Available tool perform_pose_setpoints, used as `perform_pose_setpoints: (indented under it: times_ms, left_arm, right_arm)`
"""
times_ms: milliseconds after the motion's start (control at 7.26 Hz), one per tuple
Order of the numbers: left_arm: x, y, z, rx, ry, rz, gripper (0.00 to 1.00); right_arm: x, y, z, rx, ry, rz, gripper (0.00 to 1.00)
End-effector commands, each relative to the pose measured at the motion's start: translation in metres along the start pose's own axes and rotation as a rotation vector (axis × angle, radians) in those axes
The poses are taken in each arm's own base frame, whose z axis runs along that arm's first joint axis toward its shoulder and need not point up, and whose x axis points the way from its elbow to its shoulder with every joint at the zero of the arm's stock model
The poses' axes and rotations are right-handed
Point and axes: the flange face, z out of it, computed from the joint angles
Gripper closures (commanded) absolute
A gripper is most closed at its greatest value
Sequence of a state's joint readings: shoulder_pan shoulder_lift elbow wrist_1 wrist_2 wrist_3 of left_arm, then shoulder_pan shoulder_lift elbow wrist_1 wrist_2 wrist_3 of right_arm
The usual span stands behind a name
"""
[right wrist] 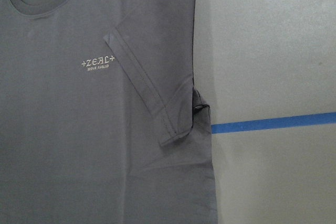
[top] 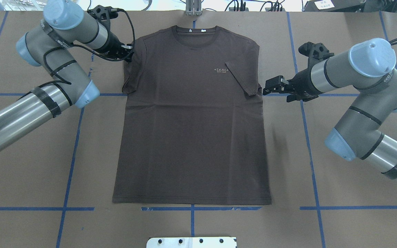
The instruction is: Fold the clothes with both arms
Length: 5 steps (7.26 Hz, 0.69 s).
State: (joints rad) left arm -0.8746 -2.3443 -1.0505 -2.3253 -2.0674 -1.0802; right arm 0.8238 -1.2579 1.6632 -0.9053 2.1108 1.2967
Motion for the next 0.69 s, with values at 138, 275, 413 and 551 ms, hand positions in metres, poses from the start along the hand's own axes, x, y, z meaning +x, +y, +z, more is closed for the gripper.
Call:
perform_pose_setpoints:
  times_ms: [138, 275, 413, 551]
  left_arm:
    - [0.064, 0.031, 0.019, -0.033, 0.039, -0.046, 1.0]
    - [0.075, 0.039, 0.025, -0.008, 0.032, -0.043, 0.71]
    - [0.085, 0.042, 0.025, -0.009, 0.041, -0.087, 0.42]
    - [0.095, 0.044, 0.014, -0.002, 0.066, -0.103, 0.24]
  right_arm:
    - [0.004, -0.001, 0.003, -0.001, 0.009, -0.001, 0.0]
    - [0.006, -0.002, 0.006, -0.002, 0.014, 0.002, 0.0]
    - [0.005, -0.002, 0.007, -0.004, 0.014, 0.003, 0.0]
    - [0.0, -0.001, 0.004, -0.001, 0.006, 0.014, 0.0]
